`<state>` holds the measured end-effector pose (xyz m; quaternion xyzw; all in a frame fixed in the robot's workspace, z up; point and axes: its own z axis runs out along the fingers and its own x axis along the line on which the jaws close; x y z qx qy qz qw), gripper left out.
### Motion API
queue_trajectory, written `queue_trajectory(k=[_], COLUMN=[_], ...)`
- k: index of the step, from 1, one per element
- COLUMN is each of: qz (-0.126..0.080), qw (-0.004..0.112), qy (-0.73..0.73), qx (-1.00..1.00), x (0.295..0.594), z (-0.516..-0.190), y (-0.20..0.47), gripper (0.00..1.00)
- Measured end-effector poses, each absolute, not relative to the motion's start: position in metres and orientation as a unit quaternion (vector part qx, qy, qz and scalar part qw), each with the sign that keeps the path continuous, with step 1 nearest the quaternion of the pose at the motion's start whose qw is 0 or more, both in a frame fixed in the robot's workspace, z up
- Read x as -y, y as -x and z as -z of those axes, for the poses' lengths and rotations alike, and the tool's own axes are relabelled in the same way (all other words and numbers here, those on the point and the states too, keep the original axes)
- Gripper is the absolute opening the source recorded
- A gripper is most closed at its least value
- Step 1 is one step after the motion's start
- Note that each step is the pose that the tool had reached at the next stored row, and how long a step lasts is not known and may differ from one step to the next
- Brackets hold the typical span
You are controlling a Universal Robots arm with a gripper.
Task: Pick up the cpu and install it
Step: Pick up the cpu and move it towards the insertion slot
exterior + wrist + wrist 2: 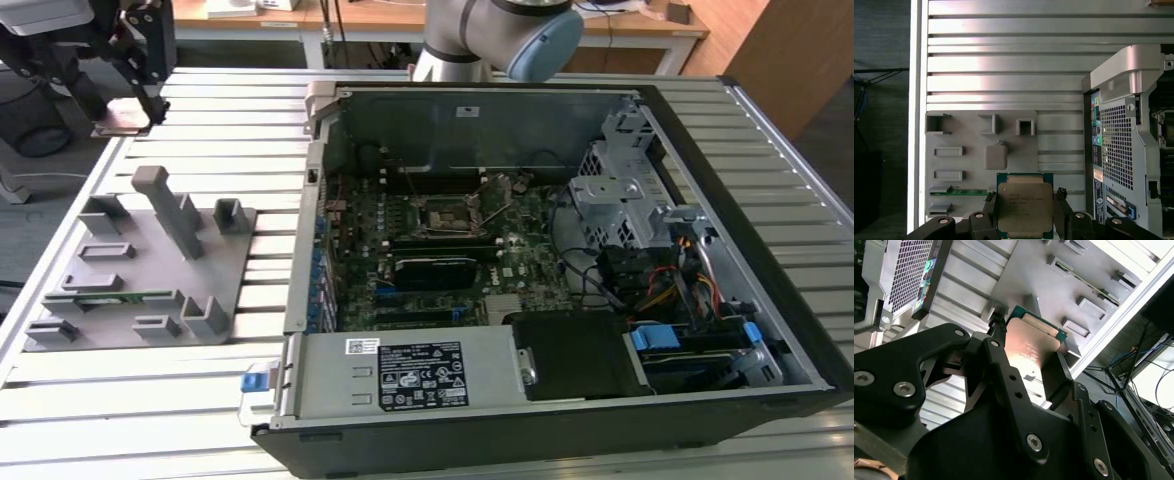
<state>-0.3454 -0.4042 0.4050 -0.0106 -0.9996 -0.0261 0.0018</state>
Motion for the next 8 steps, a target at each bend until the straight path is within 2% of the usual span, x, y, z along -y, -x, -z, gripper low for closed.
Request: queue_trajectory(k=[8], qz=[0.026], qw=[0.002], qy=[0.011], qx=[1.0], x=[0.4042], z=[-0.405], y=[0.3346], gripper=[0.53])
